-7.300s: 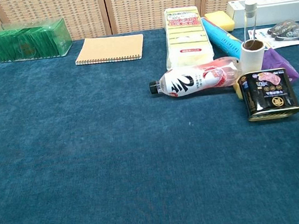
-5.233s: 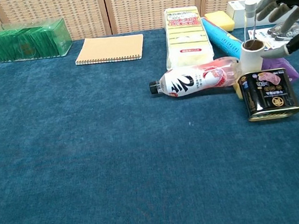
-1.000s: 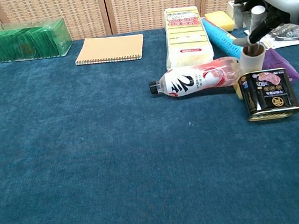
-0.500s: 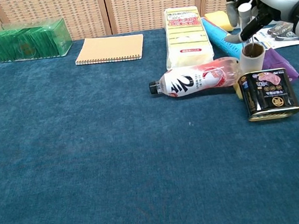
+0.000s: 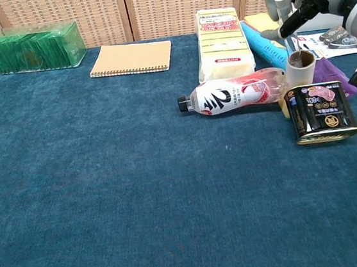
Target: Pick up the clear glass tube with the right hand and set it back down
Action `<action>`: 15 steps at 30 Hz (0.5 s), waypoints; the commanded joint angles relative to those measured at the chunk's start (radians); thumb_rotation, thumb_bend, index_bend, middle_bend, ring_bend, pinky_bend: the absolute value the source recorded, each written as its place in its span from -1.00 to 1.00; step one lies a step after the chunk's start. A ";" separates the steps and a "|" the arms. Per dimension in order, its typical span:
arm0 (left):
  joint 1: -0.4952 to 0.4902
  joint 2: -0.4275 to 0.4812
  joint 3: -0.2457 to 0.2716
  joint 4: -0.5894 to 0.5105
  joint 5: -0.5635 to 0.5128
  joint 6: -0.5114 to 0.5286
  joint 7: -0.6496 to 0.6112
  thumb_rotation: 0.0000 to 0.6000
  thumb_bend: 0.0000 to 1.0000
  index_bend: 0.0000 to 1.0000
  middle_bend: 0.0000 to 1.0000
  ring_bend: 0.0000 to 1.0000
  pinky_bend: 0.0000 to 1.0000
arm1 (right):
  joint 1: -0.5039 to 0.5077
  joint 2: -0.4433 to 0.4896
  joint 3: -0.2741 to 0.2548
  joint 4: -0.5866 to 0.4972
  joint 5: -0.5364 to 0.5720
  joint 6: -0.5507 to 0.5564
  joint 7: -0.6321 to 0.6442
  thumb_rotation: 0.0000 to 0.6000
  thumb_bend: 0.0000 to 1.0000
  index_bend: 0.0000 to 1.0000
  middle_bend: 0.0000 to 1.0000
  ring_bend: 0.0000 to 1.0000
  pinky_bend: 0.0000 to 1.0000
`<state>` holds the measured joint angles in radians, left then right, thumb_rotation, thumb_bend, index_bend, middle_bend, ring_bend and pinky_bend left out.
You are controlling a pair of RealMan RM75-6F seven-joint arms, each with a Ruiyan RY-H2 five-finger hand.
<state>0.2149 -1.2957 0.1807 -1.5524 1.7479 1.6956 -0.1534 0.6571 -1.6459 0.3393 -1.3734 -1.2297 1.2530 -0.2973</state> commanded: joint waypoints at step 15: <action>-0.001 0.000 0.000 0.001 0.000 -0.002 -0.001 1.00 -0.60 -0.77 -0.66 -0.69 -0.32 | 0.010 0.004 0.006 0.006 -0.006 0.009 0.020 1.00 -0.32 0.54 0.76 1.00 1.00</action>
<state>0.2138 -1.2960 0.1811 -1.5511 1.7475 1.6929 -0.1546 0.6668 -1.6418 0.3453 -1.3679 -1.2360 1.2620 -0.2774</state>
